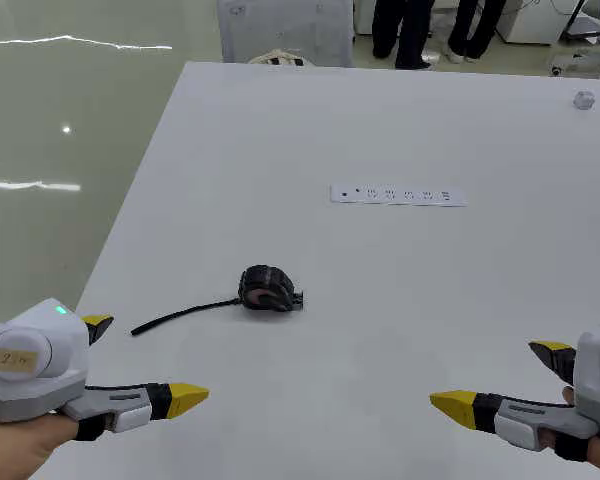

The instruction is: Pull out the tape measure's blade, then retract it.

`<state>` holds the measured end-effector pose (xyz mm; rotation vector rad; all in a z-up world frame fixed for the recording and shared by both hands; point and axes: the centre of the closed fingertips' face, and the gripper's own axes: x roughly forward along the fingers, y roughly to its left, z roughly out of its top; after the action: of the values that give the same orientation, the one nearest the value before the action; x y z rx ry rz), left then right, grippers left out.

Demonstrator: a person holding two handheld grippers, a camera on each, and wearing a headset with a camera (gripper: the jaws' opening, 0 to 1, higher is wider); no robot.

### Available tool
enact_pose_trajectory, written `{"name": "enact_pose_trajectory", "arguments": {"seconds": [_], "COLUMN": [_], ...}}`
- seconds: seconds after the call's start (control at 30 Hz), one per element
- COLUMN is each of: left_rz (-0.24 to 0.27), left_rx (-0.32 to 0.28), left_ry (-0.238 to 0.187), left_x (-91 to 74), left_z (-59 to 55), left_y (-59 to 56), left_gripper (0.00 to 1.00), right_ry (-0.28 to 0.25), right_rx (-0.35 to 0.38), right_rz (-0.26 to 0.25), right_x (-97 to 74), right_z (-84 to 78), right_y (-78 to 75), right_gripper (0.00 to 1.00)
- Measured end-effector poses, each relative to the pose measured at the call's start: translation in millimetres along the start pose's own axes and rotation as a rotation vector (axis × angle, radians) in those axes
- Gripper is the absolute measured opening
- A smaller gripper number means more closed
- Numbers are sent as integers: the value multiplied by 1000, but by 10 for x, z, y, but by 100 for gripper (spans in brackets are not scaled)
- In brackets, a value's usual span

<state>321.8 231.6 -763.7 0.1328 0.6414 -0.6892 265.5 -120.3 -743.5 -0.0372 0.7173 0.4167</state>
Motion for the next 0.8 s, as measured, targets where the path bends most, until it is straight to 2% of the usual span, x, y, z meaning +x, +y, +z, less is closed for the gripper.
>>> {"name": "enact_pose_trajectory", "arguments": {"seconds": [0.17,0.3,0.6,0.8], "left_rz": [11,3,4,-1], "left_rx": [-21,-10,-15,-10], "left_ry": [-6,7,-9,-7], "left_x": [-38,-20,-21,-9], "left_z": [-8,-45,-14,-9], "left_y": [53,55,74,15], "left_gripper": [100,100,99,99], "right_ry": [-3,-7,-7,-12], "right_rx": [-2,-5,-16,-18], "right_rz": [-6,-10,-2,-6], "right_x": [7,17,9,-14], "right_z": [60,88,101,97], "right_y": [-5,25,79,56], "right_gripper": [99,99,98,98]}}
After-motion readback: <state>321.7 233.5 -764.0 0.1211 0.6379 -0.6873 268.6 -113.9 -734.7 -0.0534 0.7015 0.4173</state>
